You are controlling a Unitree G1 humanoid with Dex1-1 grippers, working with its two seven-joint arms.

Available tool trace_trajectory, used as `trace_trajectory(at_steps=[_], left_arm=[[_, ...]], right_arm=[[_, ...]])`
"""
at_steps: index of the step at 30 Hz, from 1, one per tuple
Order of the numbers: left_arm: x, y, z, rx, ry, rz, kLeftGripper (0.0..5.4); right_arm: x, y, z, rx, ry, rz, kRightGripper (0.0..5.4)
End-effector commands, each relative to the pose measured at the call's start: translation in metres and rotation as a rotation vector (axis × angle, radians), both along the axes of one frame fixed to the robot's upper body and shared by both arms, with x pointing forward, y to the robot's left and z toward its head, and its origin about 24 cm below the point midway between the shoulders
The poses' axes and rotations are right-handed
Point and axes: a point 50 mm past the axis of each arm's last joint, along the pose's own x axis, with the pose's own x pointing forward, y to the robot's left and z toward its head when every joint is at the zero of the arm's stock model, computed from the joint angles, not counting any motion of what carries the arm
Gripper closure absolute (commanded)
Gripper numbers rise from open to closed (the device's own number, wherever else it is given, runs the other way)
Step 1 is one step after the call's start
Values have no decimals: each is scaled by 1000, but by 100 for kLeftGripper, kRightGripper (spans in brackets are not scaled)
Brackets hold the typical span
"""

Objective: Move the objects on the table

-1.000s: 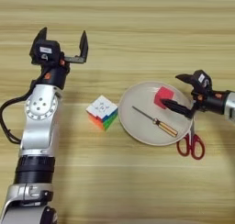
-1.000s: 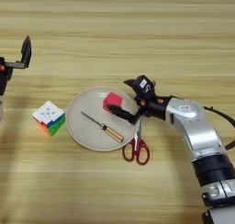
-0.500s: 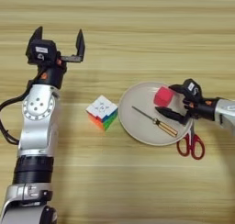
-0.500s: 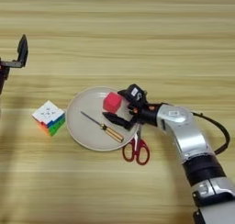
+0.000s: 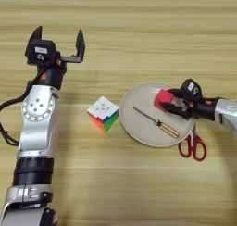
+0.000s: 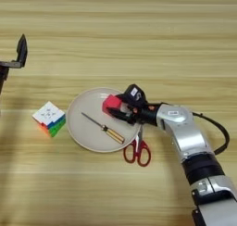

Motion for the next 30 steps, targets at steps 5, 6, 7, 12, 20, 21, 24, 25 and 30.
trace_trajectory(at_steps=[5, 6, 7, 12, 20, 21, 24, 25, 30], left_arm=[[3, -2, 7, 10, -27, -11, 0], [3, -2, 7, 11, -26, -13, 0], [3, -2, 7, 12, -25, -15, 0], [4, -3, 7, 19, -21, -27, 0], [6, -10, 5, 36, -9, -69, 0], [6, -11, 4, 43, -6, -81, 0], [6, -16, 1, 73, 13, -127, 0], [6, -19, -2, 85, 22, -144, 0], [4, -26, -6, 107, 35, -217, 0]], right_arm=[[6, -3, 12, -8, -44, -6, 308], [6, -3, 14, -7, -50, -5, 308], [7, -4, 15, -6, -55, -5, 308], [8, -5, 29, 1, -93, 5, 308], [8, -9, 51, 15, -144, 29, 308], [8, -10, 54, 20, -149, 35, 308], [6, -11, 63, 35, -160, 50, 308], [6, -11, 66, 44, -162, 58, 308], [3, -14, 79, 48, -181, 88, 308]])
